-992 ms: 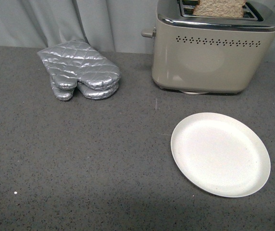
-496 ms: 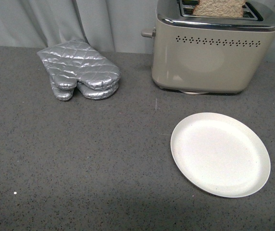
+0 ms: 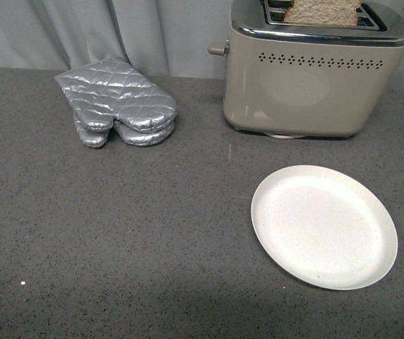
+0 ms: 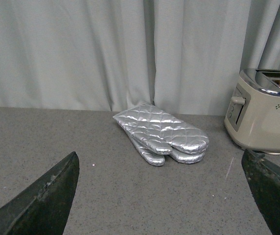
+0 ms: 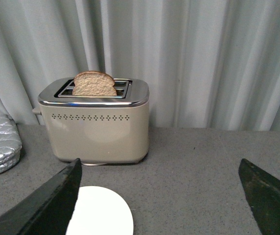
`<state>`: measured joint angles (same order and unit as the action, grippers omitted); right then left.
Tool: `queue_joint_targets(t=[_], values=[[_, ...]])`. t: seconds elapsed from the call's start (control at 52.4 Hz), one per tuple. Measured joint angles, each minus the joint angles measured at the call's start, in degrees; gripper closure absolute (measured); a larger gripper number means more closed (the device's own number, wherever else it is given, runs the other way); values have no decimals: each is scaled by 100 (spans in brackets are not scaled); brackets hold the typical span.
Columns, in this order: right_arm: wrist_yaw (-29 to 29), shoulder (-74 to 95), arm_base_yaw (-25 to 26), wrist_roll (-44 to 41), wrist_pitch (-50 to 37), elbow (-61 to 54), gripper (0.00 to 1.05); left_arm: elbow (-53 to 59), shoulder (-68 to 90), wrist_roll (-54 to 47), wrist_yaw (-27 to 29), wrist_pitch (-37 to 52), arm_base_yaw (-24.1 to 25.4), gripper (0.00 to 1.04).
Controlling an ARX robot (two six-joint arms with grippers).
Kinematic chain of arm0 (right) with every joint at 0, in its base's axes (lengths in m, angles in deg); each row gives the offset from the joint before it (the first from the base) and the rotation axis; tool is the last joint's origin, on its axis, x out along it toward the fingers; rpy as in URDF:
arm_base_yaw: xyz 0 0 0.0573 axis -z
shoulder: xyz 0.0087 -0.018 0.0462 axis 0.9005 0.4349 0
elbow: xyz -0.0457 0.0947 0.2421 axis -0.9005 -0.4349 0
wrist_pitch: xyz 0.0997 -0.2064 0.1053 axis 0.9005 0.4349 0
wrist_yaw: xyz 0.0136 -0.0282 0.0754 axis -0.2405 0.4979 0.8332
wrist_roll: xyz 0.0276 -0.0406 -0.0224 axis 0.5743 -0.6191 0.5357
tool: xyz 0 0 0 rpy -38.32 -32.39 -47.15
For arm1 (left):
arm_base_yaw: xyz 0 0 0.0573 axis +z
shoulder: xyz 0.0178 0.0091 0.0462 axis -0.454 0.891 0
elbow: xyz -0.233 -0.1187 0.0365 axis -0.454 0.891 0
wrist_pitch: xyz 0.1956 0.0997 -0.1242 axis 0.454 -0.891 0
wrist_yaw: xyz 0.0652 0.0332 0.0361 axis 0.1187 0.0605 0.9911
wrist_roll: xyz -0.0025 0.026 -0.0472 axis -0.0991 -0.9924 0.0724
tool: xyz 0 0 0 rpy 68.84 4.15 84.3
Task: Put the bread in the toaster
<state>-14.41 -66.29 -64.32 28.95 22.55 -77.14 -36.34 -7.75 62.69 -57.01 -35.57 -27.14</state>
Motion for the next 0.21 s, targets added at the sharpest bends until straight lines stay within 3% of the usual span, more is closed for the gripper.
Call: queue_joint_targets(t=[0.21], values=[[0,0,0,4,0,0,10,0,2,-2,-2,0,0,7]])
